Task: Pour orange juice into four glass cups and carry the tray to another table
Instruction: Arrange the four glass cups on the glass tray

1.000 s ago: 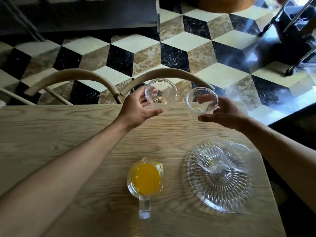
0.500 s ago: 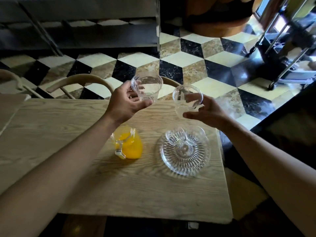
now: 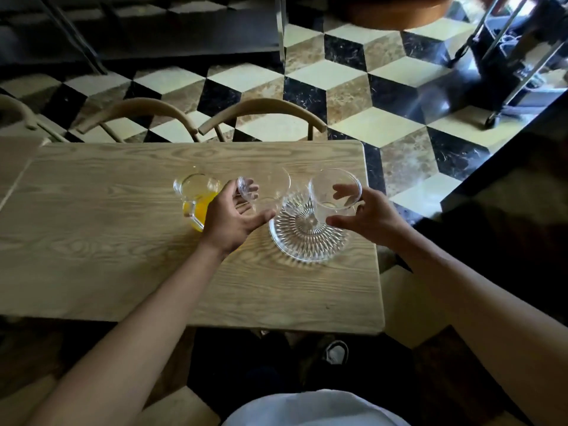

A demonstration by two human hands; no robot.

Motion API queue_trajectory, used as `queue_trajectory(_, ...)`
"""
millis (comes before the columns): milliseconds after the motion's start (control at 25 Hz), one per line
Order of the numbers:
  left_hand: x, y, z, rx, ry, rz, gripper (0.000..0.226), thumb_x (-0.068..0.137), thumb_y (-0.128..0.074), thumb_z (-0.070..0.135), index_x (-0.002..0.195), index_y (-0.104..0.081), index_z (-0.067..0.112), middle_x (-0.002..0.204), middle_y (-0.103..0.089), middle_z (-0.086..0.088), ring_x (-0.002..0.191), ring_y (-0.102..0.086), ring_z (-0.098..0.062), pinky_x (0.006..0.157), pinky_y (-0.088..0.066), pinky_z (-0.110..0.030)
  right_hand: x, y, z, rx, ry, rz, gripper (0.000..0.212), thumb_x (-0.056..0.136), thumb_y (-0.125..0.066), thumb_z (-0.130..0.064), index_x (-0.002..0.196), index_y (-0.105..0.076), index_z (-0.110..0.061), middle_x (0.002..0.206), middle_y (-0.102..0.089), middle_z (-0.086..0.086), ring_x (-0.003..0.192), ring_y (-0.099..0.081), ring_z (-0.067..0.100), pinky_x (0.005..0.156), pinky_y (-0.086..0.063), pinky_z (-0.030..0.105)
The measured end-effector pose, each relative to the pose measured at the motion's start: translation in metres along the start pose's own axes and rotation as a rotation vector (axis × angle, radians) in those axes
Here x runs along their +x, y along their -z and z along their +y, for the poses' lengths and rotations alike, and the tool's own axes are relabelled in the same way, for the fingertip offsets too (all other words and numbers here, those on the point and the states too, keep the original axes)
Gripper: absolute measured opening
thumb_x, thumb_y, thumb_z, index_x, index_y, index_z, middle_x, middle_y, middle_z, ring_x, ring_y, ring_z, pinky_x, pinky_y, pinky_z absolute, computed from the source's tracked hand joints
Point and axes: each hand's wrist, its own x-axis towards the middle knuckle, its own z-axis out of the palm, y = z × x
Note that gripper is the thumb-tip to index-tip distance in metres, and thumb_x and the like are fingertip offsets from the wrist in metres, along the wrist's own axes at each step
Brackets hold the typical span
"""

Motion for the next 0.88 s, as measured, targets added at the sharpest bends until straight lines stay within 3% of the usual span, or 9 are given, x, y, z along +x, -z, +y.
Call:
queue_trajectory(120,-0.013,-0.014,-0.032,0.02,0.048,0.024,0.07,0.063,-0.097,0.029,0.12,-0.057,0.031,0.124,-0.069,0.003,0.119,-0.067,-0.013,0.103,-0.055,-0.036,-0.022,-0.018,0.018,0.005,-0.062,0.081,0.072,0.066,-0.095,-0.025,0.131,-0.065,-0.014,0.116,-0.07,0.0,0.096,-0.065,0.014,0.08,-0.048,0.017)
queue_trajectory(240,-0.016,-0.03,-0.064,0.037,0.061,-0.006,0.069,0.066,-0.099,0.023,0.12,-0.058,0.031,0.123,-0.066,0.016,0.113,-0.065,0.007,0.103,-0.057,-0.041,-0.036,-0.034,0.037,0.013,-0.145,0.162,0.069,0.066,-0.096,-0.02,0.128,-0.066,-0.014,0.116,-0.07,-0.001,0.096,-0.066,0.015,0.075,-0.046,0.006)
queue_trajectory(400,-0.006,-0.062,-0.103,0.047,0.059,-0.031,0.067,0.07,-0.096,0.018,0.125,-0.058,0.026,0.119,-0.064,0.024,0.106,-0.062,0.017,0.099,-0.053,-0.018,-0.047,-0.055,0.069,0.002,-0.208,0.218,0.066,0.067,-0.095,-0.026,0.126,-0.065,-0.026,0.117,-0.072,-0.007,0.092,-0.067,0.011,0.079,-0.054,0.02)
queue_trajectory(520,0.004,-0.076,-0.129,0.046,0.09,-0.044,0.07,0.07,-0.096,0.026,0.128,-0.058,0.03,0.119,-0.064,0.025,0.111,-0.064,0.008,0.098,-0.053,-0.021,-0.044,-0.073,0.09,0.035,-0.256,0.225,0.065,0.069,-0.094,-0.026,0.125,-0.062,-0.033,0.122,-0.069,-0.009,0.097,-0.069,0.013,0.084,-0.058,0.029)
queue_trajectory(600,0.009,-0.081,-0.141,0.045,0.092,-0.043,0.071,0.07,-0.096,0.028,0.131,-0.058,0.028,0.12,-0.065,0.024,0.112,-0.064,0.008,0.1,-0.053,-0.023,-0.039,-0.081,0.098,0.031,-0.274,0.236,0.064,0.07,-0.094,-0.025,0.127,-0.063,-0.025,0.125,-0.067,-0.006,0.103,-0.069,0.015,0.087,-0.059,0.031)
queue_trajectory(720,0.012,-0.091,-0.156,0.07,0.069,-0.046,0.075,0.071,-0.096,0.028,0.136,-0.06,0.017,0.127,-0.068,0.009,0.119,-0.064,0.0,0.108,-0.051,-0.029,-0.034,-0.091,0.11,0.012,-0.286,0.239,0.067,0.07,-0.093,-0.026,0.13,-0.062,-0.024,0.126,-0.066,-0.008,0.11,-0.066,0.011,0.091,-0.059,0.033)
queue_trajectory(880,0.013,-0.101,-0.173,0.083,0.044,-0.045,0.078,0.07,-0.096,0.026,0.138,-0.058,0.016,0.136,-0.067,0.003,0.129,-0.062,-0.013,0.112,-0.049,-0.045,-0.027,-0.098,0.119,-0.02,-0.288,0.238,0.071,0.07,-0.093,-0.028,0.134,-0.061,-0.02,0.127,-0.063,-0.013,0.115,-0.059,0.0,0.093,-0.05,0.022)
